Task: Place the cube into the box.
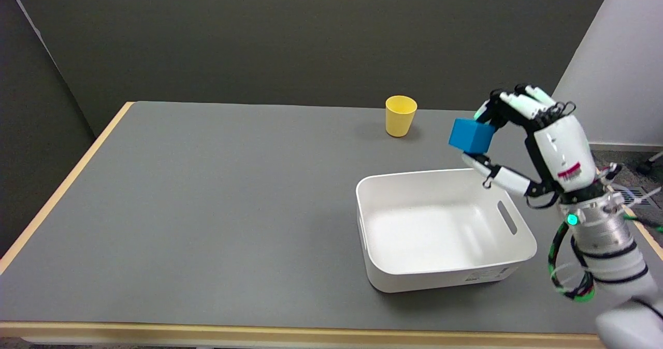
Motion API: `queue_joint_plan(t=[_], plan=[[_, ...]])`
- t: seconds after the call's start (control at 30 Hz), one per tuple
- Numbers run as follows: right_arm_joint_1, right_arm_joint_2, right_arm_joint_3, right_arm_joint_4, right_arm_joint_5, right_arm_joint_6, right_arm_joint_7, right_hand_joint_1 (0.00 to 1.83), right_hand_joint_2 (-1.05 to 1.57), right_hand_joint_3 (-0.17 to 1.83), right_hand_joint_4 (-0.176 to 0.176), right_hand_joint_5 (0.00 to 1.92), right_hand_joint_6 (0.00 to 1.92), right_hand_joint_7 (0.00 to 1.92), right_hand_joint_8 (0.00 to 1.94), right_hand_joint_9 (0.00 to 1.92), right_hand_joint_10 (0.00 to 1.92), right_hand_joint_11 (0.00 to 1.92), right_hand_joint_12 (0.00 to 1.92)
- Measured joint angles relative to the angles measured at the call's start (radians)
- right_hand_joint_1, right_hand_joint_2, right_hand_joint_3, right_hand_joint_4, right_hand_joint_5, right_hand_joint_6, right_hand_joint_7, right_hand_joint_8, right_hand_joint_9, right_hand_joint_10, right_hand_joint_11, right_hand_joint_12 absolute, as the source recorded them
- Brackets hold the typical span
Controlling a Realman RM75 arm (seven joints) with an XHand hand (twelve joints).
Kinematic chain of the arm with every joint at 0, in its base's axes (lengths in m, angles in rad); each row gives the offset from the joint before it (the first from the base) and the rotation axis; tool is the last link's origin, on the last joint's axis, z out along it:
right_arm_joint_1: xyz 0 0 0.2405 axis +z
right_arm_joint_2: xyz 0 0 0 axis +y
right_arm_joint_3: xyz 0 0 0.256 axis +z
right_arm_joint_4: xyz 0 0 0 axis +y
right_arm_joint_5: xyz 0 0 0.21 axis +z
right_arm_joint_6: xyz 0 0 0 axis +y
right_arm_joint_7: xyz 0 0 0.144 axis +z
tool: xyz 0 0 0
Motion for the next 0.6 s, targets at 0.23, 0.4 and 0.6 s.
queue_joint_plan(t=[0.23, 0.4, 0.6], plan=[[-0.043, -0.016, -0.087, 0.001, 0.038, 0.072, -0.075, 1.16, 0.91, 0.67, 0.016, 0.72, 1.54, 0.86, 1.41, 0.72, 1.48, 0.44, 1.60], [-0.063, -0.023, -0.132, -0.009, 0.063, 0.091, -0.137, 1.16, 0.97, 0.57, 0.010, 0.70, 1.53, 0.85, 1.40, 0.75, 1.42, 0.48, 1.56], [-0.076, -0.026, -0.167, -0.017, 0.093, 0.075, -0.212, 1.16, 0.90, 0.69, 0.010, 0.72, 1.54, 0.87, 1.41, 0.74, 1.47, 0.45, 1.61]])
